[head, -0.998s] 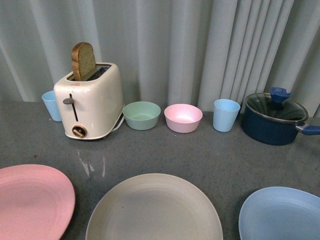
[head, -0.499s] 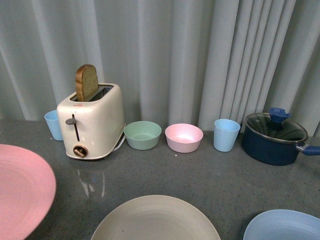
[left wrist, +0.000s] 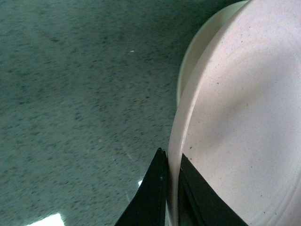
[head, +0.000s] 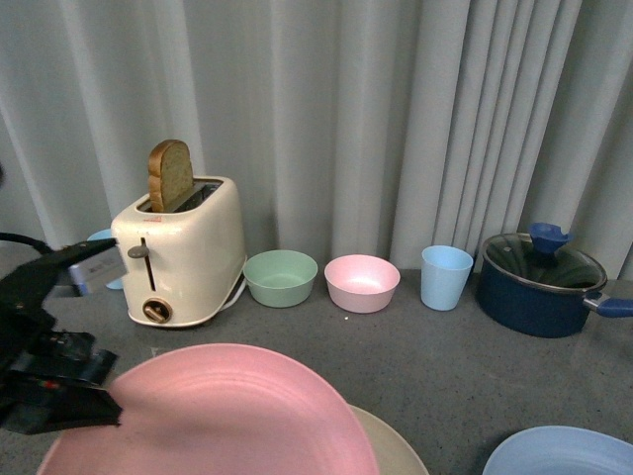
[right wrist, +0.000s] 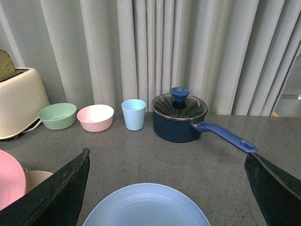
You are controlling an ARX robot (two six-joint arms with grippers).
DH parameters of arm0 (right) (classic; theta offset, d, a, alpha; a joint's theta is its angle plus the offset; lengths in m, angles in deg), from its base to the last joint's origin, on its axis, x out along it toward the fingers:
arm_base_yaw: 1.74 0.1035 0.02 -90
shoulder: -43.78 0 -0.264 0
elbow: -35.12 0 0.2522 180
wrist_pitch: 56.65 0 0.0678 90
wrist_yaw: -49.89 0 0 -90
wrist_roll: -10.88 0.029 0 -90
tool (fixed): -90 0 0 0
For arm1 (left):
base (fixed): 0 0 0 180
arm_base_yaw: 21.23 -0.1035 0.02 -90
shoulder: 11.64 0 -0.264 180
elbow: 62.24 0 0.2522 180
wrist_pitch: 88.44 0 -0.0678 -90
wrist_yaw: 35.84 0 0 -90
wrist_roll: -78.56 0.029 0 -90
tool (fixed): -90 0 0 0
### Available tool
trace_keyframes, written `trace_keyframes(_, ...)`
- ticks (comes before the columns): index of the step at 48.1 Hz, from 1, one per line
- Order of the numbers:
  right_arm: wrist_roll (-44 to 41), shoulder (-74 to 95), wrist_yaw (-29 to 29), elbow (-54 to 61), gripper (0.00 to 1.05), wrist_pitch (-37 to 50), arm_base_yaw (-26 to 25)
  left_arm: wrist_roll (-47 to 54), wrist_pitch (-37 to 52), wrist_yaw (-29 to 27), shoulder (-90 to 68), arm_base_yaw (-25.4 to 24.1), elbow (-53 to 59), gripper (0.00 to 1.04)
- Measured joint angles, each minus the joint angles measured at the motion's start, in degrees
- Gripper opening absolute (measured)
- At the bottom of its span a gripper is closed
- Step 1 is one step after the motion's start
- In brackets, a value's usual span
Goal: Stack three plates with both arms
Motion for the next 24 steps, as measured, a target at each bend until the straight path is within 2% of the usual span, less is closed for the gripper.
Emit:
trace_keyframes(8,0.0,0.0,0.0,0.0,0.97,0.0,0.0,-5.3,2.6,-0.9,-1.9,6.2,0.0,0.04)
trace_keyframes(24,0.0,0.0,0.0,0.0,0.97,0.0,0.0,-8.3,4.3,-2.4,-5.1,7.1,-1.0,0.04)
